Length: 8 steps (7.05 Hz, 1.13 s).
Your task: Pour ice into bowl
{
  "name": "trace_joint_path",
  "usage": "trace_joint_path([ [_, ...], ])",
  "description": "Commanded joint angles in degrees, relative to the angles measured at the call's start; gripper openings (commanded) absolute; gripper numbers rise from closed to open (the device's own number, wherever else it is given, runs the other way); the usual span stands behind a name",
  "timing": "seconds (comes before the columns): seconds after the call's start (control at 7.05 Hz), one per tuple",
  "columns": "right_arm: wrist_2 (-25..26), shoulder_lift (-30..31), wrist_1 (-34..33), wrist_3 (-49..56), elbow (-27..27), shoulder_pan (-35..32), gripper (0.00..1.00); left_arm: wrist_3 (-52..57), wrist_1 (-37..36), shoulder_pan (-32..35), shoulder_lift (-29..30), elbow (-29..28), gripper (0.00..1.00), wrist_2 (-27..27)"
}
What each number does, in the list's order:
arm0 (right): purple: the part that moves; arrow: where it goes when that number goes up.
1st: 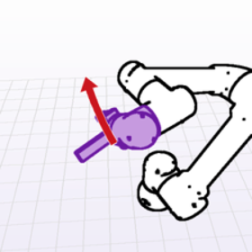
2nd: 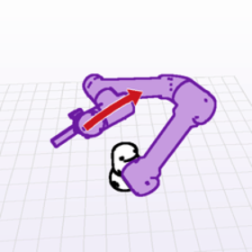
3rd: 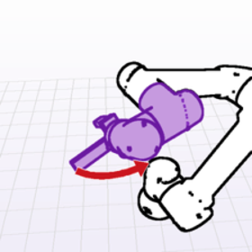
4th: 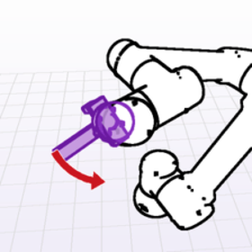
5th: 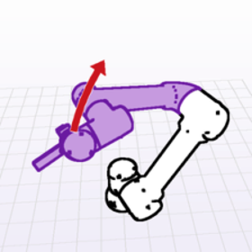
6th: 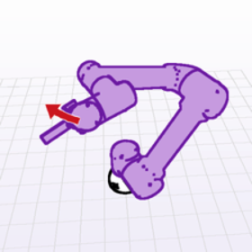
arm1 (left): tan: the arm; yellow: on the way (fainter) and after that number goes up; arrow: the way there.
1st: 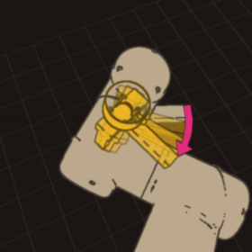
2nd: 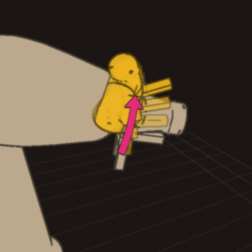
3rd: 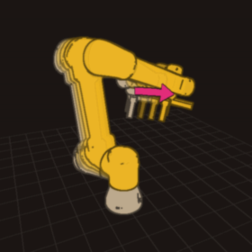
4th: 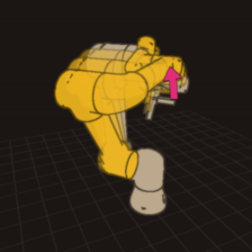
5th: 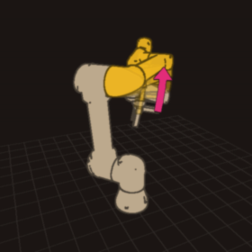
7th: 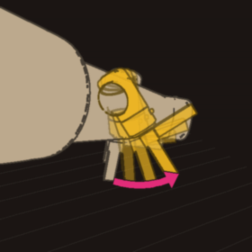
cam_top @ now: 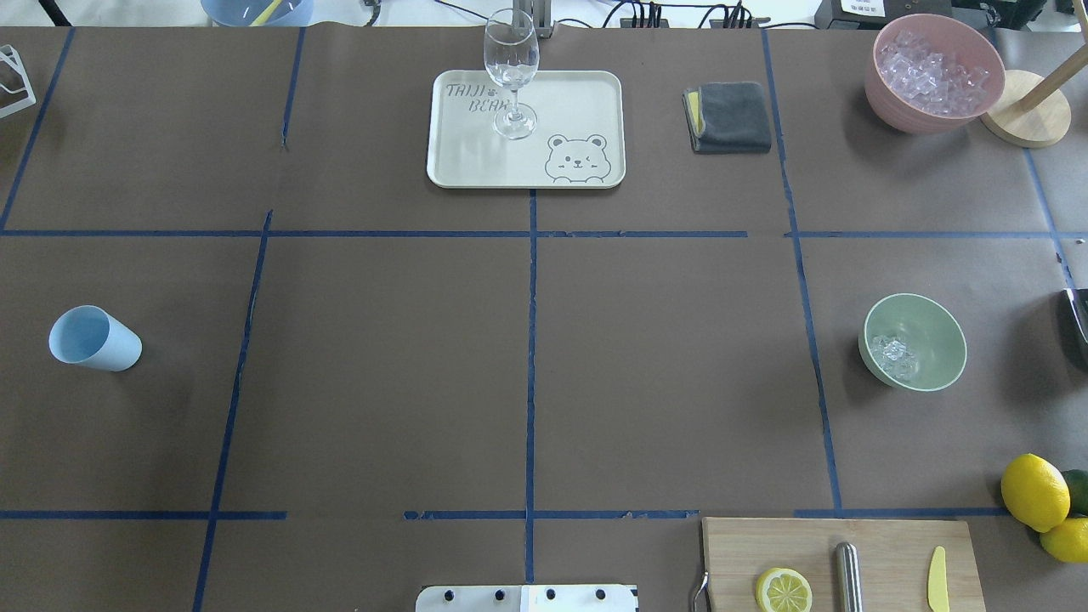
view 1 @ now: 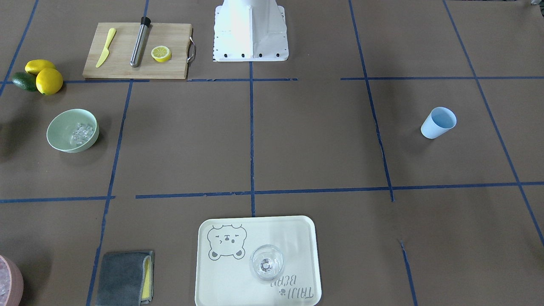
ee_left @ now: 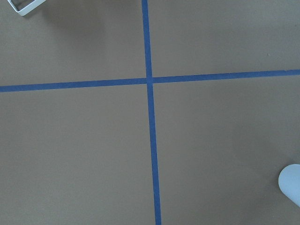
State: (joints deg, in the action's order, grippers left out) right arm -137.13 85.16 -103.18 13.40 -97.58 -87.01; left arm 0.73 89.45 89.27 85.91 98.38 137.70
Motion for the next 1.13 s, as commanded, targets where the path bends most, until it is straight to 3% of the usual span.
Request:
trace_joint_path([
  [0.0,0.0,0.1,0.0,0.0,-0.1,0.0,1.0,0.1,0.1,-0.1,0.1,0.1,1.0,0.1],
  [0.99,-0.1,0.4,-0.1,0.7,-1.5,0.3,1.0,0.1,-0.2,0.1,0.4,1.6,1.0,0.0],
])
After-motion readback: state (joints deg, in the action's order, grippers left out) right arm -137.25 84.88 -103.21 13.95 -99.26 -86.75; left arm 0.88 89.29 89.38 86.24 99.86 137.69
